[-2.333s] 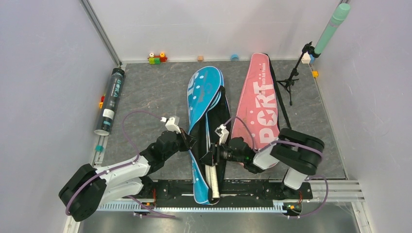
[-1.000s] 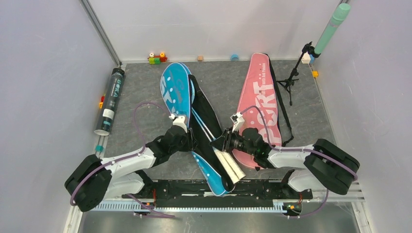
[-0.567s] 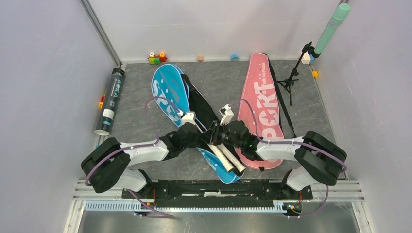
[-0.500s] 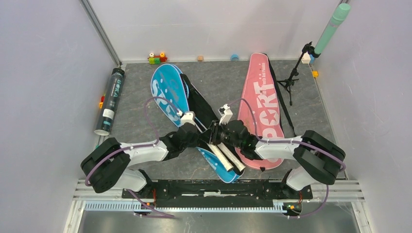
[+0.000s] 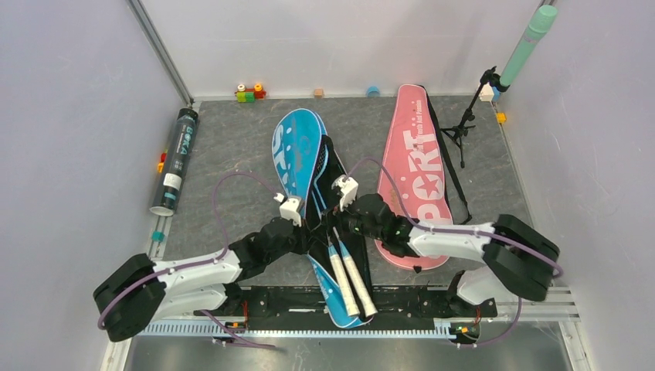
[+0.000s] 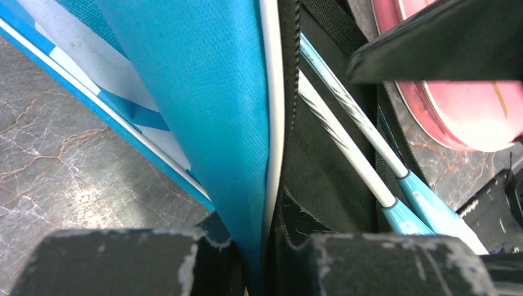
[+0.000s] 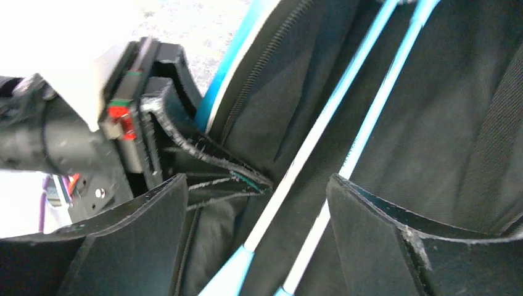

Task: Pack up the badminton gear
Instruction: Adjust the racket in the racket bag.

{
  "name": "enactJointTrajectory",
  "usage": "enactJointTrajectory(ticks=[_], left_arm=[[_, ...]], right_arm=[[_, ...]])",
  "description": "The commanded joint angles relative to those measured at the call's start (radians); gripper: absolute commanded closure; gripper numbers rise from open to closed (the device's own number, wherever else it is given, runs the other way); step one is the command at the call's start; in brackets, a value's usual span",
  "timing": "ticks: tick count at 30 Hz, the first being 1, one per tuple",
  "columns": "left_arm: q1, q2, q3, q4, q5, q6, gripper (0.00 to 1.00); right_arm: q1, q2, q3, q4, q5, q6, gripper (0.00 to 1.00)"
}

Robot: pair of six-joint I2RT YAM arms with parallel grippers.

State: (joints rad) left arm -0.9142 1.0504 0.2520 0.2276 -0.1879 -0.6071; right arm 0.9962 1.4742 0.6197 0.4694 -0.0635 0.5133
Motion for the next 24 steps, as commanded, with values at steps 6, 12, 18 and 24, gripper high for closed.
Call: enactJointTrajectory(ticks=[6,12,18,24], left_arm=[[-0.003,-0.216,-0.075,0.163,0.062,0.130,0.98],[-0.001,-0.295,-0.068,0.098,0.087,0.101,0.98],[-0.001,-0.270,-0.056,0.078,0.068,0.072,0.98],[-0.001,-0.239,-0.050,0.076,0.063,0.061,0.98]], right_arm=[[0.016,-0.421,-0.140,-0.156,0.206,-0.432,0.04],[-0.006,-0.543,-0.285,-0.153,0.317,-0.366,0.04],[-0.002,-0.359,-0.170,-0.267,0.345,-0.135,0.36],[0.005,-0.162,-0.077,-0.201,0.324,-0.248,0.36]])
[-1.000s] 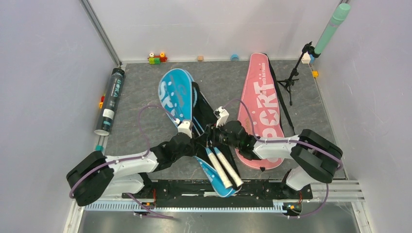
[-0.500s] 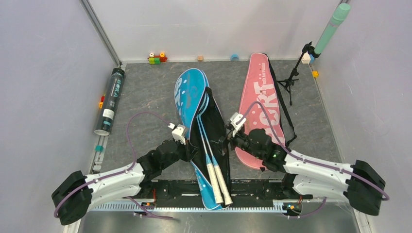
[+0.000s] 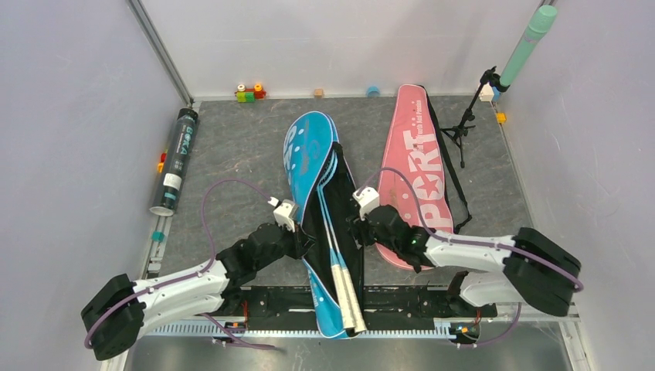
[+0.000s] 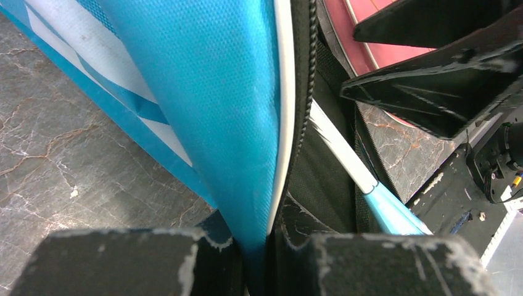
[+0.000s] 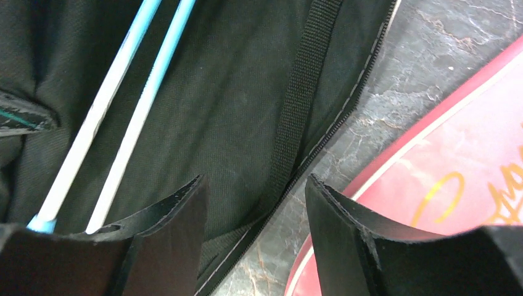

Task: Pack up the badminton gear
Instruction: Adjust the racket in the racket bag.

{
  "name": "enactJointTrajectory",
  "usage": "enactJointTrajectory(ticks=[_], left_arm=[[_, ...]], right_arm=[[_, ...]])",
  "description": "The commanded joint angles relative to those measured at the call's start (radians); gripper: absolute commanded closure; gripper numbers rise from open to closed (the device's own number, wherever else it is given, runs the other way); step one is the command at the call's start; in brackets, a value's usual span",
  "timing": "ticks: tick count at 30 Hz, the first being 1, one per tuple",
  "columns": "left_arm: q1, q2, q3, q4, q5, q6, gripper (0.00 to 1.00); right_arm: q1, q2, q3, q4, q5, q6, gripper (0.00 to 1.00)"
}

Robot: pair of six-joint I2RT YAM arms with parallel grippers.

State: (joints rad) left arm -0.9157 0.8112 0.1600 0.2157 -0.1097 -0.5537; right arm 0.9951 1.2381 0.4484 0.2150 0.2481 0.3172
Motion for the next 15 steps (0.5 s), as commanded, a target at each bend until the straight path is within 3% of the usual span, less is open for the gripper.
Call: enactJointTrajectory(ticks=[1,8,15], left_arm=[[0.000,-0.002,0.040,0.087,-0.014,0.005,0.98],[0.000,-0.046,0.023,0.066,-0.025,-0.003,0.98],[0.000,-0.066,0.020,0.045,-0.069,-0.021,0.98]], right_arm=[[0.006,0.093,0.105,0.074,0.019,-0.079,0.36],[-0.026,0.237,0.198,0.090,0.021,-0.149,0.36],[-0.074,0.373,0.247,-0.039,-0.045,-0.055,0.38]])
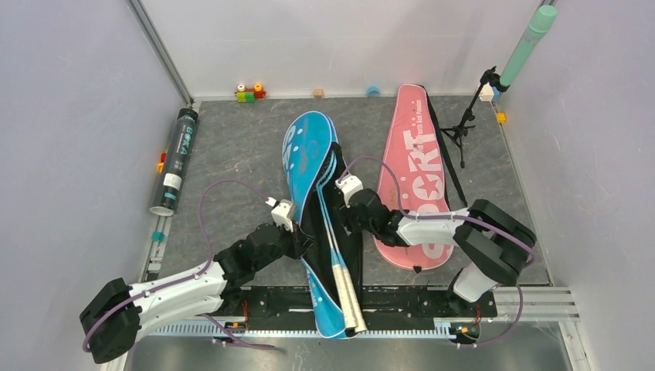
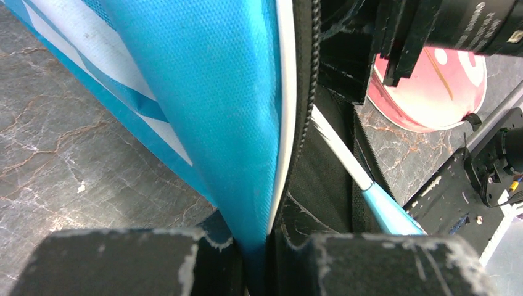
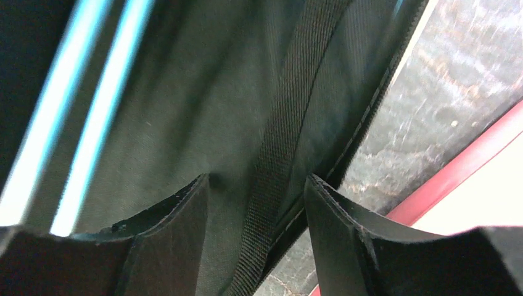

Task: Pack up the badminton gear
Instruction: Adjust the racket in the racket bag.

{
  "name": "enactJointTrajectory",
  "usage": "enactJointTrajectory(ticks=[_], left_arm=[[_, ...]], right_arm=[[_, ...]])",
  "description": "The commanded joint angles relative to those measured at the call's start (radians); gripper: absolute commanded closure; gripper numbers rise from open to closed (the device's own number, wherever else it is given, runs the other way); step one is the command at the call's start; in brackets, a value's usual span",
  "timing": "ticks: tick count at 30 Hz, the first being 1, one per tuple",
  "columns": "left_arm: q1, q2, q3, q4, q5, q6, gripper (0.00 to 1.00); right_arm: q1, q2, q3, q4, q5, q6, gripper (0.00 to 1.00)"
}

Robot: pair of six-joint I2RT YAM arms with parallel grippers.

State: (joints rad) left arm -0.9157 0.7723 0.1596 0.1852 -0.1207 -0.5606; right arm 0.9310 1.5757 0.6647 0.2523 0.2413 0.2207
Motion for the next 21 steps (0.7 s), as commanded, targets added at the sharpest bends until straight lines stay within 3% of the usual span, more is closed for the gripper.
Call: enactJointTrajectory(ticks=[1,3,6,9,11,17,21], left_arm=[[0.000,-0.025,0.020,0.075,-0.068,-0.016,0.98],[0.000,-0.015,0.023,0.080,-0.108,-0.029,0.98],[0.000,0.012,0.026,0.095,-0.182,-0.063,0.98],[0.000,0.040,0.027,0.124,-0.237,-0.091,0.98],[0.000,0.051,0.030,0.140,-0.267,-0.100,0.98],[0.000,0.056,0.084,0.004,-0.444,-0.171,0.98],[0.001,0.042,0.109,-0.082,-0.528,-0.218,0.98]], right_arm=[[-0.007,0.036,0.024,-0.095,-0.049,0.056,0.38],[0.013,0.026,-0.001,-0.133,-0.042,0.081,0.41],[0.077,0.003,-0.027,-0.188,-0.041,0.106,0.56],[0.138,-0.020,-0.039,-0.248,0.005,0.149,0.79],[0.149,-0.057,-0.055,-0.289,0.063,0.172,1.00],[0.149,-0.238,-0.017,-0.620,0.515,0.217,1.00],[0.142,-0.335,-0.002,-0.869,0.706,0.291,1.00]])
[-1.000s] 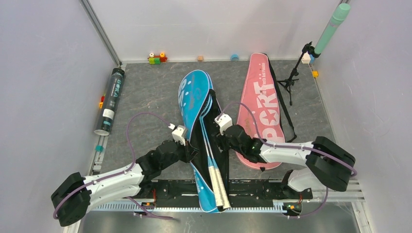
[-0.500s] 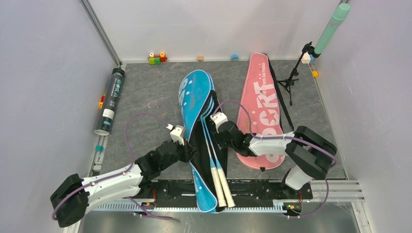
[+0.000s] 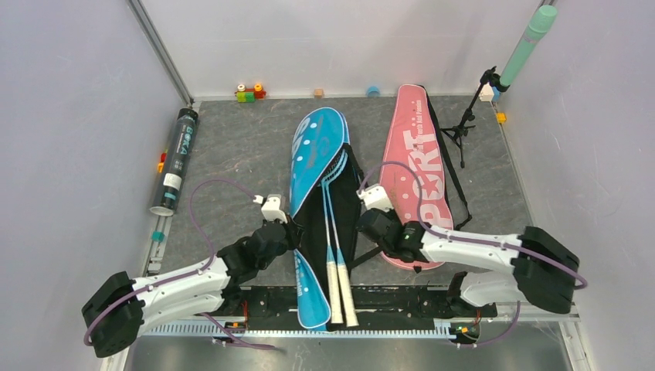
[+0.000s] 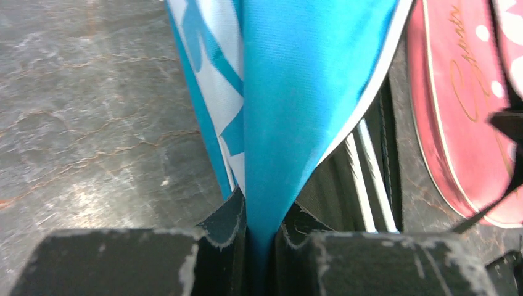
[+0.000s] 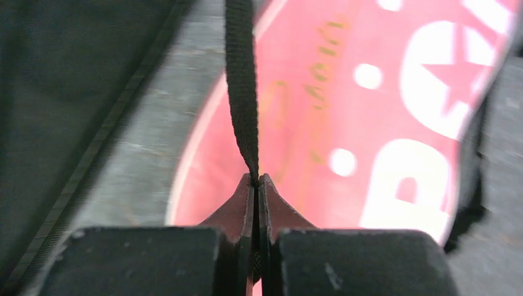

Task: Pack up the badminton gear
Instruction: Adjust the racket in the racket bag.

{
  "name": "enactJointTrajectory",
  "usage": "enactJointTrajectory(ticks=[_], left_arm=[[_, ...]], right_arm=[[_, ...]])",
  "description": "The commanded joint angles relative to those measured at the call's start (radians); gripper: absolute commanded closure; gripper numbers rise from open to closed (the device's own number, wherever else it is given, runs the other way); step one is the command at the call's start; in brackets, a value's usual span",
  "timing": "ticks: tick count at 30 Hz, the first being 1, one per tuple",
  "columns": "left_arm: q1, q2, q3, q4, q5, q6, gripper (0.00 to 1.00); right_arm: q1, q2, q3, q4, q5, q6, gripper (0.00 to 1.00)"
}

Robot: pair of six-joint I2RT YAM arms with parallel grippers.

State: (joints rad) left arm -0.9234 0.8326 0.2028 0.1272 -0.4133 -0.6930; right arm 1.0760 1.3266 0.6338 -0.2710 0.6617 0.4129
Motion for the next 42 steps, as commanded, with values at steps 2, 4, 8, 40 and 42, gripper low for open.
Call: enactJointTrajectory(ticks=[2,4,8,40,42], left_arm=[[0.009,-0.030,0.082,-0.072,-0.265,-0.106,0.98],[0.011,-0.047,0.097,-0.118,-0.300,-0.126,0.98],[0.025,-0.080,0.118,-0.224,-0.355,-0.180,0.98],[0.063,0.080,0.130,0.045,0.024,0.011,0.98],[0.063,0.086,0.132,0.045,0.019,-0.010,0.98]], right_arm=[[-0.031,-0.117,0.022,-0.441,0.333,0.144,1.00],[-0.078,-0.148,0.023,-0.485,0.324,0.167,1.00],[-0.163,-0.181,0.021,-0.473,0.312,0.121,1.00],[-0.122,-0.319,-0.259,0.580,-0.939,-0.040,0.13],[-0.068,-0.213,-0.200,0.587,-0.914,-0.016,0.16]])
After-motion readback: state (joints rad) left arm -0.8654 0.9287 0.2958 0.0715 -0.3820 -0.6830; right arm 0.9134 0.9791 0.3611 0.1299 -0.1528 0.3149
